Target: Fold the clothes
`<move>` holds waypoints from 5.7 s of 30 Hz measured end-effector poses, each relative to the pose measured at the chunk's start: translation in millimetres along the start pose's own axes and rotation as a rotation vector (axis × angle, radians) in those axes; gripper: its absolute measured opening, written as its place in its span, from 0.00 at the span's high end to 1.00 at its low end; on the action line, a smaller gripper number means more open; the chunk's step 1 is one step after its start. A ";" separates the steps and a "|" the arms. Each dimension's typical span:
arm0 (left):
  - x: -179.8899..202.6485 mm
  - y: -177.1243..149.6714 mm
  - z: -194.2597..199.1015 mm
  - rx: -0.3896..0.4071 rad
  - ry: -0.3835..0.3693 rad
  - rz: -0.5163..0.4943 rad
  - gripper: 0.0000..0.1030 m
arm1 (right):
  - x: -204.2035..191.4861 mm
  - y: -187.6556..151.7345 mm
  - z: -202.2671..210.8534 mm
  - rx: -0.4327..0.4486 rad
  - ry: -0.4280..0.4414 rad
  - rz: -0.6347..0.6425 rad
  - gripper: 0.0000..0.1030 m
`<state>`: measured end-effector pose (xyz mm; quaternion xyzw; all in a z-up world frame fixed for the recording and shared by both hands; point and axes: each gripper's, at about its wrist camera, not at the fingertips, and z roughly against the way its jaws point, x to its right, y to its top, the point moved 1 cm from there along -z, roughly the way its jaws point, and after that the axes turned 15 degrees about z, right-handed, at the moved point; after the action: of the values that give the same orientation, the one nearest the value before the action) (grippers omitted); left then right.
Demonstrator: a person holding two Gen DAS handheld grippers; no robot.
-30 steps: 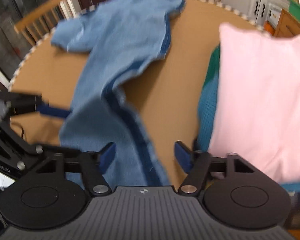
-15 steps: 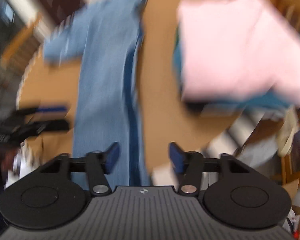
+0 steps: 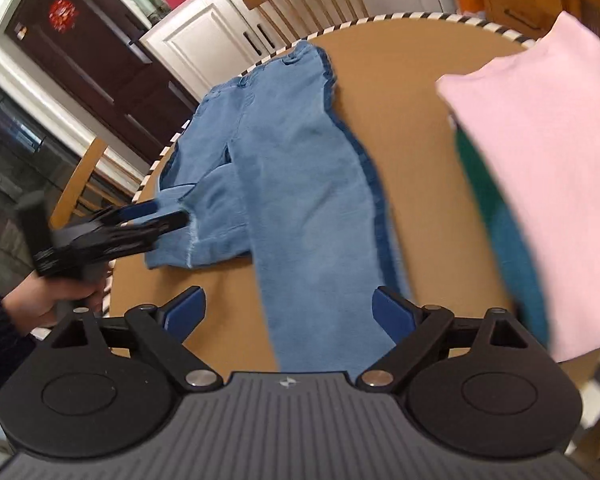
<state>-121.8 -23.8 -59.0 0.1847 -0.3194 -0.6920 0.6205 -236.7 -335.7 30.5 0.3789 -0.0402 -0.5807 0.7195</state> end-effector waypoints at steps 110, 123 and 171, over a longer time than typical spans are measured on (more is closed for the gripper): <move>-165.4 236.5 -278.3 0.105 0.245 0.529 0.79 | 140.3 347.1 -391.7 0.041 -0.550 0.271 0.88; -134.0 145.4 -147.0 0.173 0.154 0.463 0.44 | 119.8 230.5 -252.0 0.210 -0.324 0.129 0.47; 43.6 -214.0 121.8 -0.019 0.512 0.611 0.18 | 48.6 -125.9 -17.8 -0.078 -0.118 0.305 0.80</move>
<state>-366.8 -34.9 -107.9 0.2421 -0.1883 -0.4100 0.8590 -313.4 -373.8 -75.3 0.3055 -0.1169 -0.4871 0.8098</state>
